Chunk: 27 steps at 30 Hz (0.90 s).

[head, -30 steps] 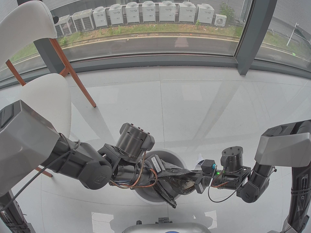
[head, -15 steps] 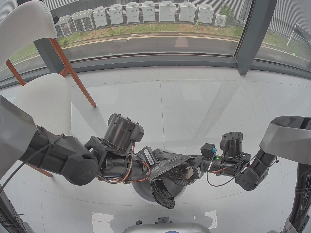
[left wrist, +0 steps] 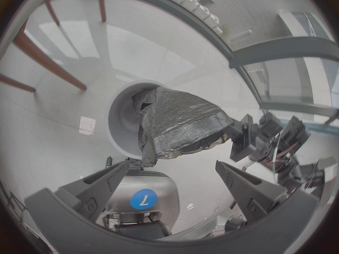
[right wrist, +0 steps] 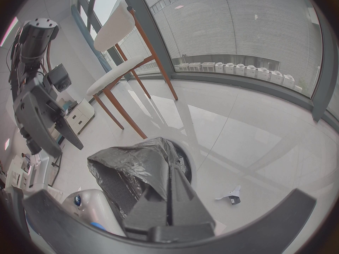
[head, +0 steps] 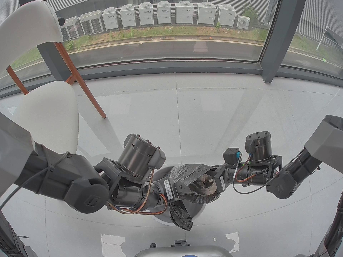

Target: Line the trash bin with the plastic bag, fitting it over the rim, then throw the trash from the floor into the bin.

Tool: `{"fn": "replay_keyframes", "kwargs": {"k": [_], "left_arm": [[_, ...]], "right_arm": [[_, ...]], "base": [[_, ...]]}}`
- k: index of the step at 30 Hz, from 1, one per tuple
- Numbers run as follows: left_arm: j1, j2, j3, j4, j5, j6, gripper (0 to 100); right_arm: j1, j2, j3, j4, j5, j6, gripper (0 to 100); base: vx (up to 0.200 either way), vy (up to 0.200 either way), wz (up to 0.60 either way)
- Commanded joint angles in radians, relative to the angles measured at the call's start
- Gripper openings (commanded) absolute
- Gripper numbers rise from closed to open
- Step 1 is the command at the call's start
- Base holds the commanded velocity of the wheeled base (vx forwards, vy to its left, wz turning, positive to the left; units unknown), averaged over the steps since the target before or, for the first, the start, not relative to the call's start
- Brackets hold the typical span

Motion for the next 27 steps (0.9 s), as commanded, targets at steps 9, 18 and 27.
{"fn": "replay_keyframes", "kwargs": {"k": [9, 18, 27], "left_arm": [[-0.036, 0.014, 0.01, 0.014, 0.043, 0.144, 100], [0.016, 0.171, -0.037, -0.11, 0.149, 0.137, 100], [0.061, 0.159, -0.048, -0.141, 0.172, 0.136, 100]], "right_arm": [[0.03, -0.137, -0.011, 0.105, -0.002, 0.006, 0], [0.044, -0.174, -0.007, 0.118, 0.002, 0.006, 0], [0.039, -0.188, 0.007, 0.144, 0.002, 0.007, 0]], "base": [[0.0, 0.0, 0.0], [0.0, 0.0, 0.0], [0.0, 0.0, 0.0]]}}
